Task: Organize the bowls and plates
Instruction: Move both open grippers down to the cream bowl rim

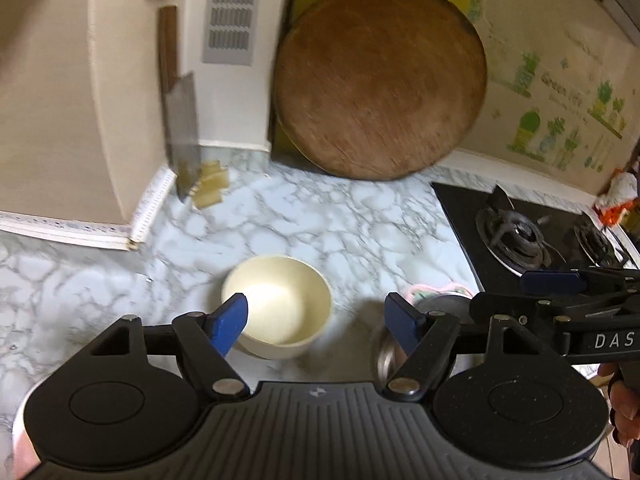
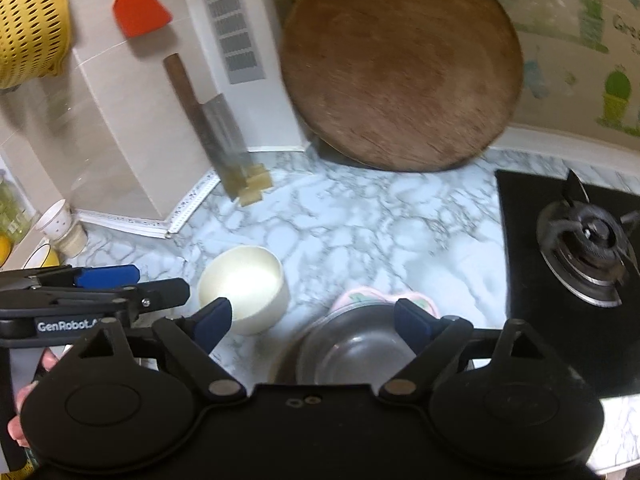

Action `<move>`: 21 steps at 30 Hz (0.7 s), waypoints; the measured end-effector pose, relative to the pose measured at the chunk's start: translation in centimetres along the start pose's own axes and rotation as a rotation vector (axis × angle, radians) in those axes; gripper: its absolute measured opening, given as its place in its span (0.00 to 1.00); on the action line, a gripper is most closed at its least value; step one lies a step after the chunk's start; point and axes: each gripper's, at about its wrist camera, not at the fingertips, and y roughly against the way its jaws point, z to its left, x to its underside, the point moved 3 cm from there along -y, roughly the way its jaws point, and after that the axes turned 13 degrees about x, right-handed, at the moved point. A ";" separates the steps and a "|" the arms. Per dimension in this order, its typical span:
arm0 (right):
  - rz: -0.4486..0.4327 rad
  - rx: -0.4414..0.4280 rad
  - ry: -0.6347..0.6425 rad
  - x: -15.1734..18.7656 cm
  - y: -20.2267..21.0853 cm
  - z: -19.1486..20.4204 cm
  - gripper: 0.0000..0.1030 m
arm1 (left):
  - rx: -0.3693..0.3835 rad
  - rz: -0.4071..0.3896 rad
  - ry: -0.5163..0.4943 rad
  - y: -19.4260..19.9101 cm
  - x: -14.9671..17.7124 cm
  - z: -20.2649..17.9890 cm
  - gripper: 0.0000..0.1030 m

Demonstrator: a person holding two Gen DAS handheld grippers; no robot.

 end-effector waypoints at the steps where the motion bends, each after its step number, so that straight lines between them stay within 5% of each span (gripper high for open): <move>1: -0.008 -0.005 0.012 -0.3 0.0 0.4 0.90 | -0.009 -0.010 0.000 0.4 -0.2 0.4 0.73; 5: -0.028 -0.031 0.057 -1.7 -0.5 2.2 1.00 | -0.051 -0.048 0.015 1.1 -0.7 2.1 0.76; 9: -0.007 -0.037 0.077 -3.1 -2.4 3.6 1.00 | -0.100 -0.049 0.055 0.4 -1.2 4.3 0.76; 21: 0.180 -0.047 0.036 -5.4 -11.7 5.2 0.99 | -0.173 0.116 0.180 -6.1 -0.6 8.9 0.76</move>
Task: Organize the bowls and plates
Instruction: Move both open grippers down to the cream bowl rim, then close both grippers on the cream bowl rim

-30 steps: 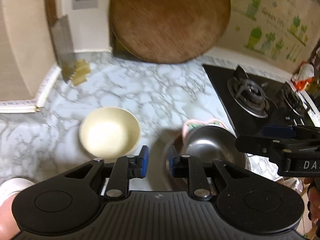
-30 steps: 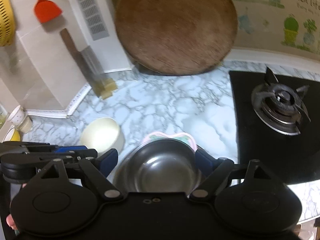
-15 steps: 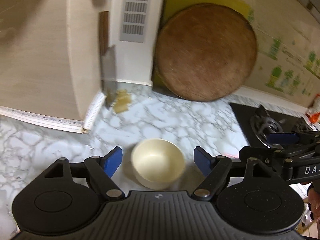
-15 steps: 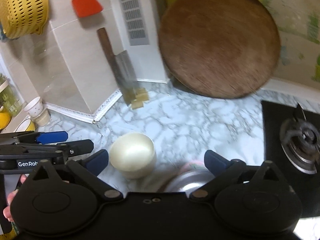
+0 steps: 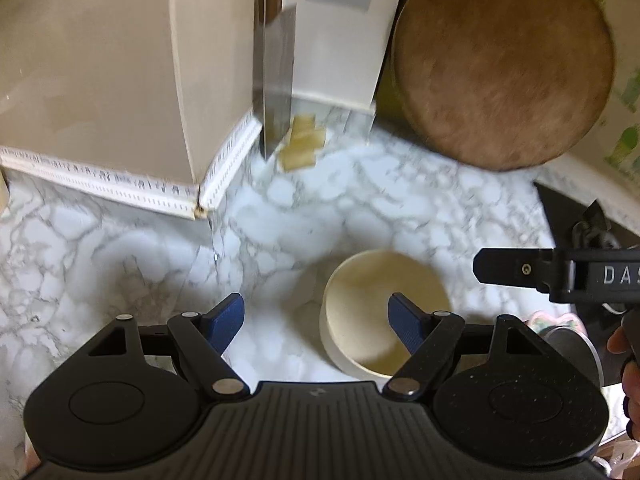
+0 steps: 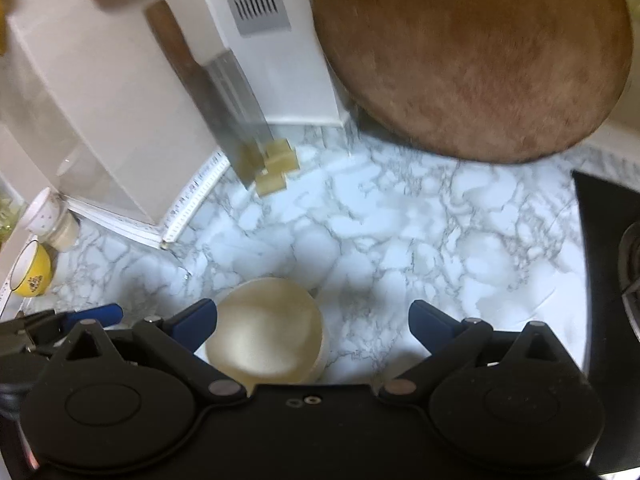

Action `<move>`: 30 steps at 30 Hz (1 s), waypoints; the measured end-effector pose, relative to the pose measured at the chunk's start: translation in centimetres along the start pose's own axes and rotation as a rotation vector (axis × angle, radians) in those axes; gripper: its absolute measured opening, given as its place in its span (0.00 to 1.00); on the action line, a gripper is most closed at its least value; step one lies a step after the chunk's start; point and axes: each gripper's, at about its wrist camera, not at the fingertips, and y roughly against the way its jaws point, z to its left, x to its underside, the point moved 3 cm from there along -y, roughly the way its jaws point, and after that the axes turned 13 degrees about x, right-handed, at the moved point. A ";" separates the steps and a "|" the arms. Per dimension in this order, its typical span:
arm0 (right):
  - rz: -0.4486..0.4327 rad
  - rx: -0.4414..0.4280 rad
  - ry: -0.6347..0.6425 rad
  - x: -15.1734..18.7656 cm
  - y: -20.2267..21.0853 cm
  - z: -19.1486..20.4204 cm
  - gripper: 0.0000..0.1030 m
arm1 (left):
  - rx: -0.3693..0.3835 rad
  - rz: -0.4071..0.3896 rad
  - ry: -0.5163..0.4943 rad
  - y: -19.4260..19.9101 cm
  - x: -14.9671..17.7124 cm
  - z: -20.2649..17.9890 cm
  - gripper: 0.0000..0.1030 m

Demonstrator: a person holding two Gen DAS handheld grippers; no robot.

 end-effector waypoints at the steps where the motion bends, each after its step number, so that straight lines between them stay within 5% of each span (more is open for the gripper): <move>1: 0.020 -0.004 -0.003 -0.1 -0.7 0.0 0.99 | -0.006 0.012 0.004 -0.6 0.0 0.1 0.76; 10: 0.104 0.008 0.010 -0.2 -5.2 0.7 0.91 | -0.040 0.089 0.039 -4.7 0.4 0.7 0.76; 21: 0.166 0.007 0.023 0.2 -8.3 0.9 0.66 | -0.075 0.106 0.070 -6.7 0.6 1.0 0.75; 30: 0.183 -0.012 0.028 0.5 -8.7 1.1 0.46 | -0.044 0.120 0.117 -7.2 0.7 1.1 0.33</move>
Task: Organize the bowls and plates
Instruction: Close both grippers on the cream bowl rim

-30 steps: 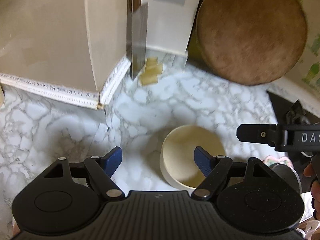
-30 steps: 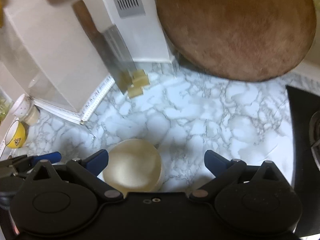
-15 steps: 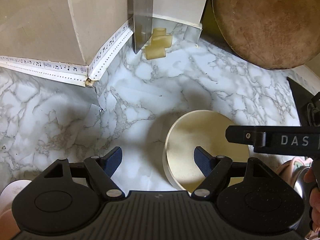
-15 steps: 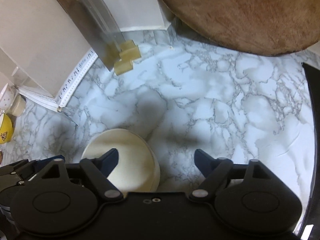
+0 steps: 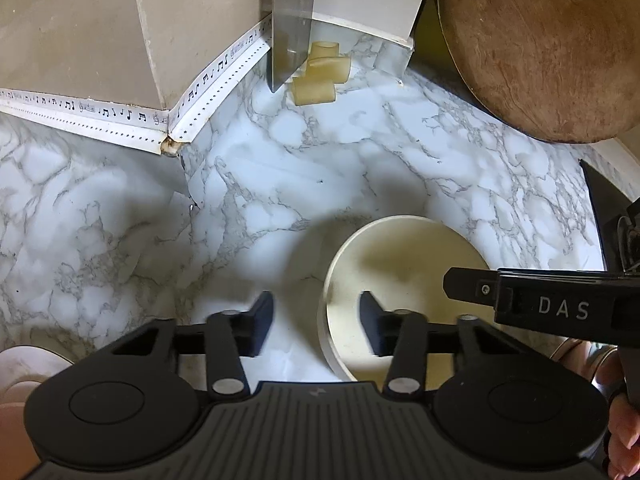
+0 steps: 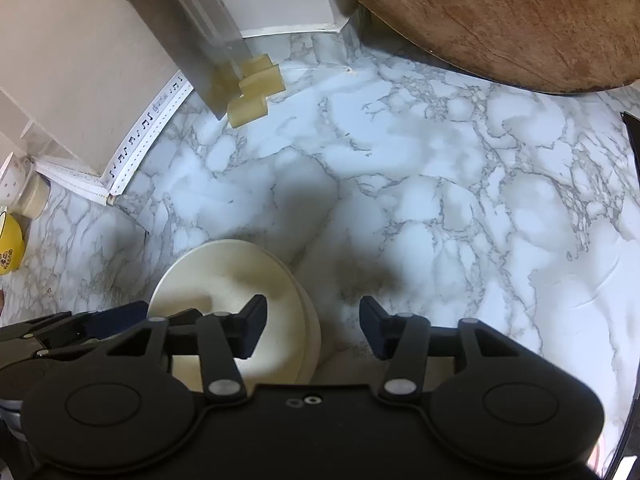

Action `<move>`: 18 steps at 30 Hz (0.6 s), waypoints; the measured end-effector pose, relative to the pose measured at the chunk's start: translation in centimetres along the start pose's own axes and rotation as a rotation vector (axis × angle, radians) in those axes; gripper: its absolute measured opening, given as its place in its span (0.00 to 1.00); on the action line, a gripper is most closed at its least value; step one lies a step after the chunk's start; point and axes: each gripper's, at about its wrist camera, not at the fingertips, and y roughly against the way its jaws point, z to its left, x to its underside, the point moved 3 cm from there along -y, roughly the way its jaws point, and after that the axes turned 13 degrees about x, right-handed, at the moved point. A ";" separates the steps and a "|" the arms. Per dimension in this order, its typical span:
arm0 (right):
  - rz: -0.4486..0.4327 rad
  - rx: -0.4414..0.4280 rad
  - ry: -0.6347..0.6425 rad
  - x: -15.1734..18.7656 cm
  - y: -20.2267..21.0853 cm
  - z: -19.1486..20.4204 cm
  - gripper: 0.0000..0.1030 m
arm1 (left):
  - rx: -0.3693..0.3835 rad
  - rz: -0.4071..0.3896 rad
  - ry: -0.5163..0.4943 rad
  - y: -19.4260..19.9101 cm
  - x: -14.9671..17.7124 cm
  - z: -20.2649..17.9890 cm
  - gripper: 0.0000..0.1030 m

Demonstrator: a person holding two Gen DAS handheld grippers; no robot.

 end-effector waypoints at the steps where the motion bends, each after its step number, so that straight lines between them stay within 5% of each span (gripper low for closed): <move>1: -0.005 0.000 0.001 0.0 0.1 0.0 0.45 | 0.004 0.002 0.002 0.0 0.0 -0.1 0.31; 9: -0.017 0.013 0.042 0.7 0.4 0.5 0.27 | 0.015 0.001 -0.002 0.1 0.4 -0.6 0.13; 18: -0.049 0.031 0.033 1.4 1.4 0.4 0.12 | 0.012 -0.008 -0.027 0.7 0.8 -1.1 0.08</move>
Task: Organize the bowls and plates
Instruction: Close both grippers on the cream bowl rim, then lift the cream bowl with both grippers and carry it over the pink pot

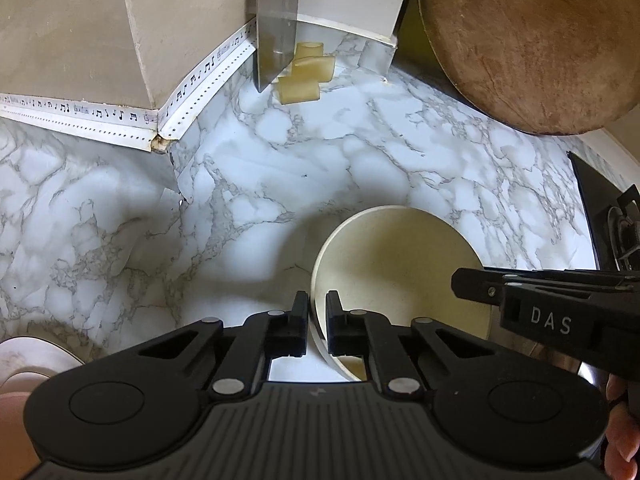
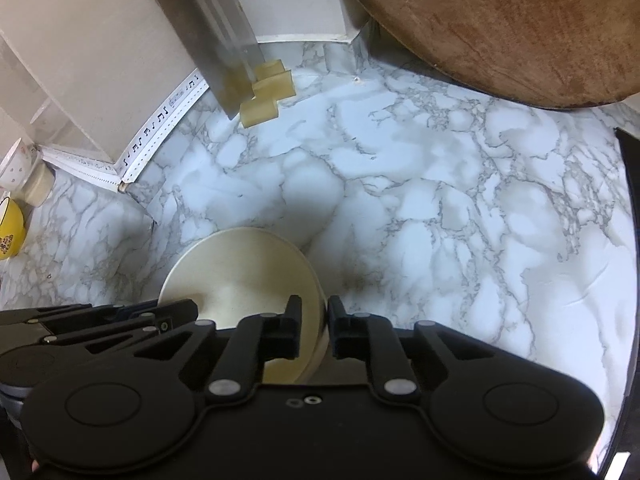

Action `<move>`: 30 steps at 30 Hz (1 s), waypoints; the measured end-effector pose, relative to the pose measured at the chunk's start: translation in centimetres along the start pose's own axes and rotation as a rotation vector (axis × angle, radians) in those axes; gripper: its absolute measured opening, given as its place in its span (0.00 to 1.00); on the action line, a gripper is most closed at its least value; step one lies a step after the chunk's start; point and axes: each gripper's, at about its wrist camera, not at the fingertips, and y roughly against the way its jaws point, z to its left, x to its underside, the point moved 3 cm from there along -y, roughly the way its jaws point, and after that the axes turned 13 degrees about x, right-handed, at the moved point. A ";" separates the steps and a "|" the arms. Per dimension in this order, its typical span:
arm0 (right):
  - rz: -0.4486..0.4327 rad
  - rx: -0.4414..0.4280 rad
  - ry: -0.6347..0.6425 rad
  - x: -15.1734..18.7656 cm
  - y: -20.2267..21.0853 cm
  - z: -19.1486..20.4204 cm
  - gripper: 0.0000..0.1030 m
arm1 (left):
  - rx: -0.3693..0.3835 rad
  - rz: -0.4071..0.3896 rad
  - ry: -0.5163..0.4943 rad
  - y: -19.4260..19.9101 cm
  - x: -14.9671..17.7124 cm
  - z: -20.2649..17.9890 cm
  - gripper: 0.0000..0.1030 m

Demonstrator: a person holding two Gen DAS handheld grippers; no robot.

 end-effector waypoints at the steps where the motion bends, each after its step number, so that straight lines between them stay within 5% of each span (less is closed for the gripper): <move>1: -0.006 0.005 -0.004 0.1 0.2 -0.1 0.11 | 0.000 -0.004 -0.001 0.1 0.1 -0.1 0.08; 30: -0.163 0.080 -0.089 2.3 13.5 -3.3 0.10 | 0.139 -0.083 -0.194 10.6 1.6 -8.5 0.08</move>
